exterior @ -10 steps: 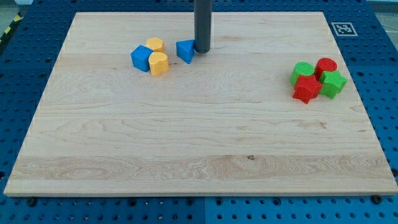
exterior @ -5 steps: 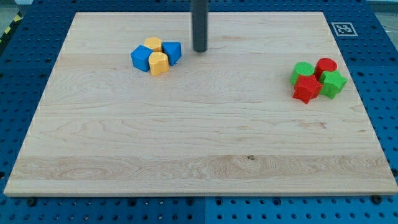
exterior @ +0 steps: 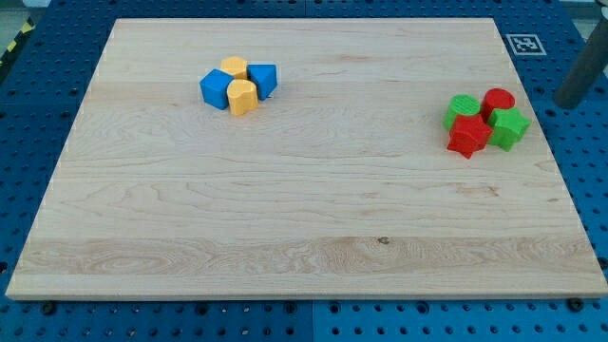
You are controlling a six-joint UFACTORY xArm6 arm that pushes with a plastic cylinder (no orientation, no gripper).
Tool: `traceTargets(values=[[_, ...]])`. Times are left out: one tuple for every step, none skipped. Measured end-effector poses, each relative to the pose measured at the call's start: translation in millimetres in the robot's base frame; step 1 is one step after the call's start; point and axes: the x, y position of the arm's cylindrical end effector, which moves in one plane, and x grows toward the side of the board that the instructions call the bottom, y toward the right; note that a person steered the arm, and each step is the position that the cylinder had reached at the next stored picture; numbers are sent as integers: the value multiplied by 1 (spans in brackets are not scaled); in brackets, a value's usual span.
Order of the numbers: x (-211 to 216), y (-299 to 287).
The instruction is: Move the green circle bottom left to the yellow heart
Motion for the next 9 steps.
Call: traceTargets(values=[[6, -47], [5, -102], [4, -146], [4, -182], [14, -201], [48, -216], [76, -239], [75, -226], [94, -216]])
